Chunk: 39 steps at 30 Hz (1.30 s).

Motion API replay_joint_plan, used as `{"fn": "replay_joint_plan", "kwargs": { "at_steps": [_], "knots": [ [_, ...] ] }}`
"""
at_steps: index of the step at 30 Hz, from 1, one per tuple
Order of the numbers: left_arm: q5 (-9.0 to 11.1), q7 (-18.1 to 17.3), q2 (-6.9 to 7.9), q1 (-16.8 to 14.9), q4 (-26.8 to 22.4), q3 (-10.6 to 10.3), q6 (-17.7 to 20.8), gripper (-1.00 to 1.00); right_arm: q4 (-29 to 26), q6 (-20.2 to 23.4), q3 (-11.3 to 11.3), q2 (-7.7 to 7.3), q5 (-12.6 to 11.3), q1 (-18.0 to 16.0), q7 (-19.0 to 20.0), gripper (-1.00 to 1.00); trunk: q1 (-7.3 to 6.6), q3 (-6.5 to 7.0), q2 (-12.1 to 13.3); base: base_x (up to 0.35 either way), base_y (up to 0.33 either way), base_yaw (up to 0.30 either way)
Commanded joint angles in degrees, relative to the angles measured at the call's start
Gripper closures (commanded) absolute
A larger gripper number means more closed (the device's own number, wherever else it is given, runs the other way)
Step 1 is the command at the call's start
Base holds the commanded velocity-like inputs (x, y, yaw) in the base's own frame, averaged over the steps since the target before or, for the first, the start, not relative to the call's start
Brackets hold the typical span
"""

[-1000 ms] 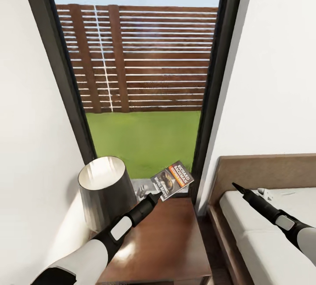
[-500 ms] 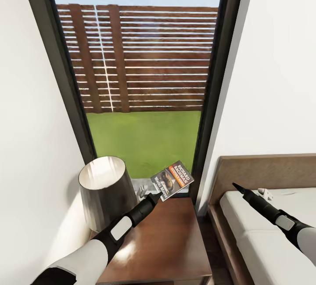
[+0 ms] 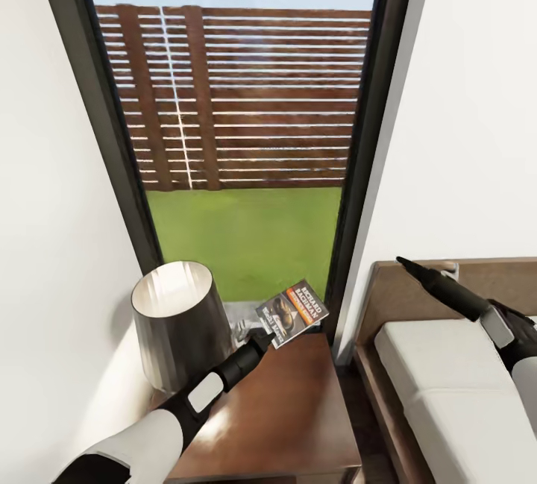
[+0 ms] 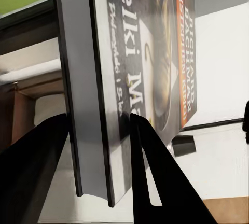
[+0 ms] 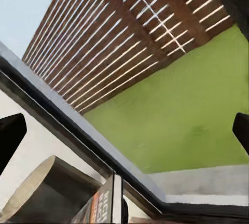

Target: In the bedroom, move the book from the bed onto either nightstand, and place the two sandals side by side next to the bed.

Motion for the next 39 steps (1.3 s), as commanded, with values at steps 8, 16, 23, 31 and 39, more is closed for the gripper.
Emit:
{"fn": "replay_joint_plan", "kwargs": {
  "at_steps": [8, 16, 23, 31, 39],
  "knots": [
    [0.7, -0.17, 0.0, -0.06, 1.29, -0.04, 0.56, 1.0, -5.0, 4.3, 0.06, 0.16, -0.06, -0.01, 2.76, -1.0, 1.77, -1.51, -3.26, 0.0, 0.0, 0.0],
    [0.7, -0.11, 0.0, -0.06, 1.58, -0.04, 0.5, 1.0, -4.41, 4.34, 0.03, 0.18, -0.13, -0.01, 2.82, -1.0, 3.52, -2.94, -6.47, 0.0, 0.0, 0.0],
    [0.7, -0.08, 0.0, -0.06, 2.08, -0.02, 0.5, 1.0, -4.37, 4.34, 0.01, 0.18, -0.13, -0.01, 2.81, -1.0, 5.06, -4.2, -9.27, 0.0, 0.0, 0.0],
    [0.55, -0.08, 0.0, -0.06, 4.25, 0.05, 0.41, 1.0, -4.37, 4.34, 0.06, 0.18, -0.13, -0.01, 2.74, -1.0, 6.82, -5.63, -12.48, 0.0, 0.0, 0.0],
    [0.61, -0.08, 0.0, -0.06, 4.44, 0.05, 0.41, 1.0, -4.37, 4.34, 0.06, 0.18, -0.14, -0.01, 2.73, -1.0, 8.57, -7.07, -15.69, 0.0, 0.0, 0.0]
  ]
}}
